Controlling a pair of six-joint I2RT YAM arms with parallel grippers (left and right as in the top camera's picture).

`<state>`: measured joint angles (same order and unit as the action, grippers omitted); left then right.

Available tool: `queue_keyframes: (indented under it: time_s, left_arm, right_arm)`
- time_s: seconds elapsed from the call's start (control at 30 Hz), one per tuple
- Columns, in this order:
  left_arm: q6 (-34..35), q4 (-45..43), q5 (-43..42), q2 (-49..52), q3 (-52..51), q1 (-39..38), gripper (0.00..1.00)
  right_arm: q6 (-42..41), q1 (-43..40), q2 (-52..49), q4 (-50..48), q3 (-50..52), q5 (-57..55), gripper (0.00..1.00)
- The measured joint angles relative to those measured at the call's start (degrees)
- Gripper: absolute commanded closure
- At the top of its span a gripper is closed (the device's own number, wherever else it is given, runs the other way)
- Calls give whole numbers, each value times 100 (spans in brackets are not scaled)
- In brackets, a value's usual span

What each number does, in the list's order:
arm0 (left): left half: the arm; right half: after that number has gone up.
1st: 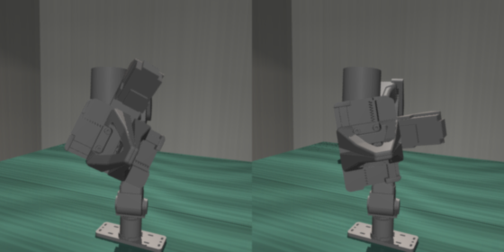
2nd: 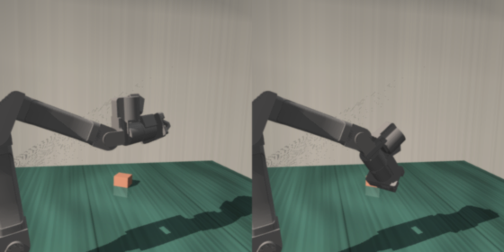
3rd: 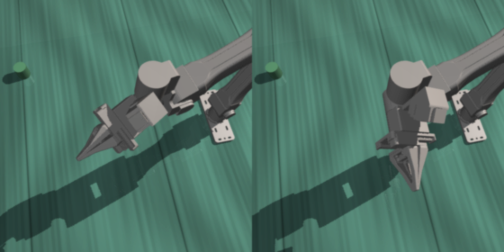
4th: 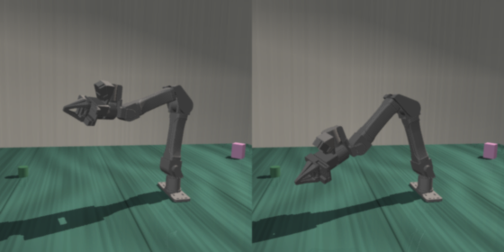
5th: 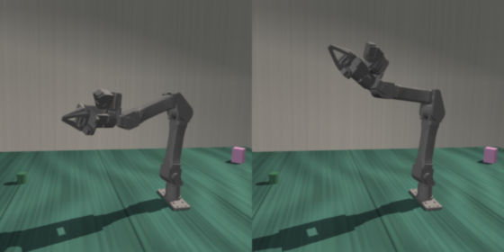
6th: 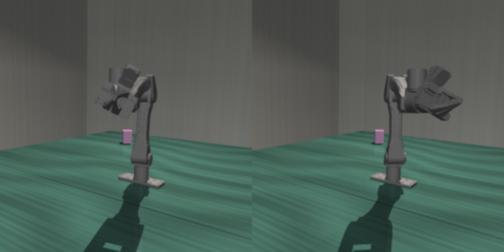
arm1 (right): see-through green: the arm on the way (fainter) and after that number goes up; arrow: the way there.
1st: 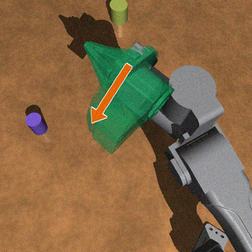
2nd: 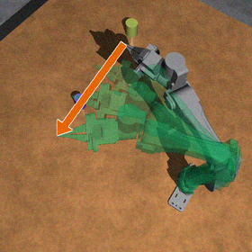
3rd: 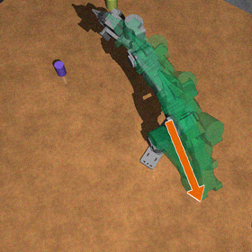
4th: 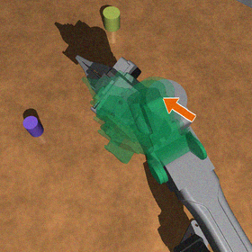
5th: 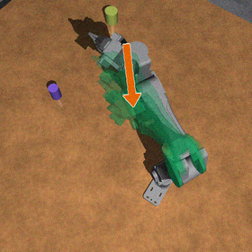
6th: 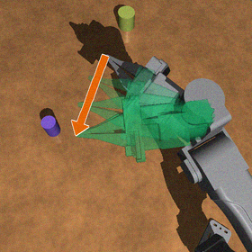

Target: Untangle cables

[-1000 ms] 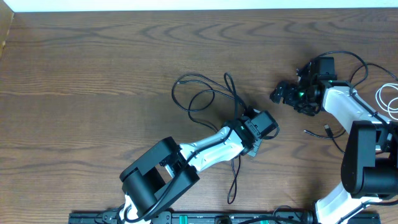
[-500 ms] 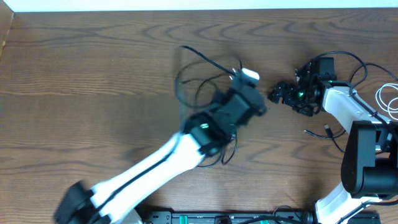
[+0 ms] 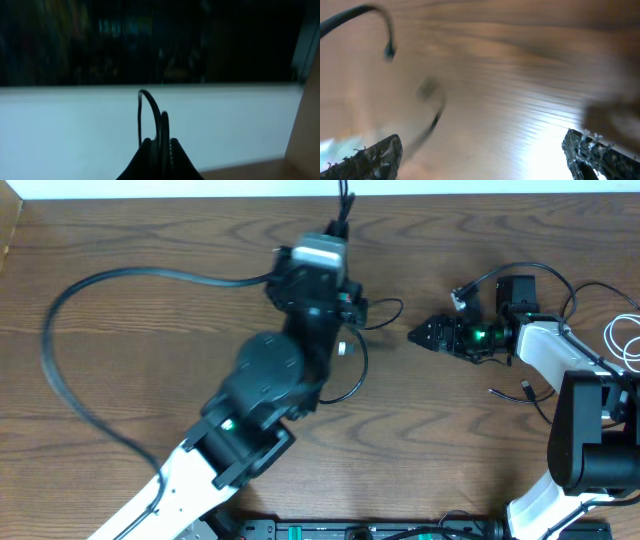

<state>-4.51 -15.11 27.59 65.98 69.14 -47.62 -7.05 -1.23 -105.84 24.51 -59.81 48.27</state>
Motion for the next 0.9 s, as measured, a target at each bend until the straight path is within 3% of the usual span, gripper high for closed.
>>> queue_keyframes:
  time_s: [0.33, 0.67, 0.9]
  left_arm:
    - [-264, 103, 63, -173, 0, 0, 93]
    - [-308, 166, 90, -79, 0, 0, 92]
    - [-122, 212, 90, -74, 0, 0, 93]
  right_arm:
    - [1965, 4, 0, 470, 0, 2695, 1]
    - [2538, 7, -2, 490, 0, 3432, 1]
    - [2942, 184, 0, 496, 0, 3327, 1]
